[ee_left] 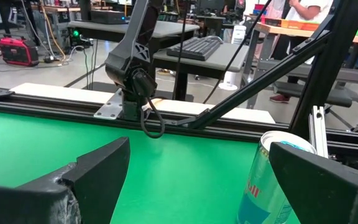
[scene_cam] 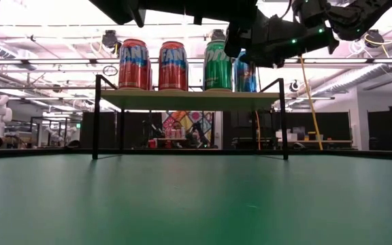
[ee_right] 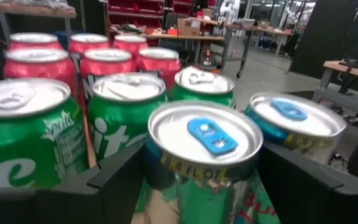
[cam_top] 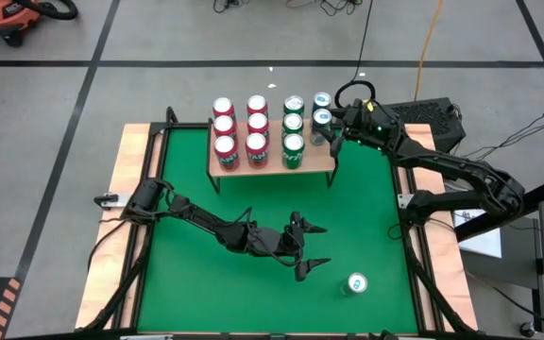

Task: Place canned beverage on shelf
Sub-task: Put the blue soda can on the shelf aligned with the other blue soda can

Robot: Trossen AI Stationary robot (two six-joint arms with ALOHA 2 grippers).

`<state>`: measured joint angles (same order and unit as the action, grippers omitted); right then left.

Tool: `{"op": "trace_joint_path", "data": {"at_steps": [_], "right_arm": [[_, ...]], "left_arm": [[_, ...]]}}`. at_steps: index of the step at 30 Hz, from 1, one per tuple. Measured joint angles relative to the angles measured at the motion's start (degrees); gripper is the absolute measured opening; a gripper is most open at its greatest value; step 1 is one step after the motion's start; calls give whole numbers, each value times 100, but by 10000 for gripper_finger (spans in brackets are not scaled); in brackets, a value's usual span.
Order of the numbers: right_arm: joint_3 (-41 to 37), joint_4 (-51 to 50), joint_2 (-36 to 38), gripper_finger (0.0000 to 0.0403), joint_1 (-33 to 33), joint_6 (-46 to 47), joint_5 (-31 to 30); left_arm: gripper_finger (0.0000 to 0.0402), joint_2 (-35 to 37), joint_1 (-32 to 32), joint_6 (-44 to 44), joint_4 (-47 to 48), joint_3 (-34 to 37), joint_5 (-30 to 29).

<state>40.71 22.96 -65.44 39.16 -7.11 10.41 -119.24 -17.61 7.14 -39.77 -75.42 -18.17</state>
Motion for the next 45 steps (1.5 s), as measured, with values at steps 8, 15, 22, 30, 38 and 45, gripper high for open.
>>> {"op": "trace_joint_path", "data": {"at_steps": [8, 15, 22, 30, 38, 45], "right_arm": [[0, -479, 597, 289, 0, 120, -11], [2, -1494, 1548, 289, -135, 447, 130], [4, -3007, 2136, 287, -798, 647, 184], [4, -3165, 1756, 249, -1266, 322, -297], [4, -2448, 1069, 176, -1251, -131, -470], [4, -2109, 588, 118, -1115, -428, -914]], "left_arm": [[383, 0, 0, -2, 0, 0, 0], [383, 0, 0, -2, 0, 0, 0], [383, 0, 12, -4, 2, 0, 0], [383, 0, 108, 2, -17, -2, -2], [383, 0, 144, -50, -14, 0, -2], [383, 0, 140, -153, 13, 0, -2]]}}
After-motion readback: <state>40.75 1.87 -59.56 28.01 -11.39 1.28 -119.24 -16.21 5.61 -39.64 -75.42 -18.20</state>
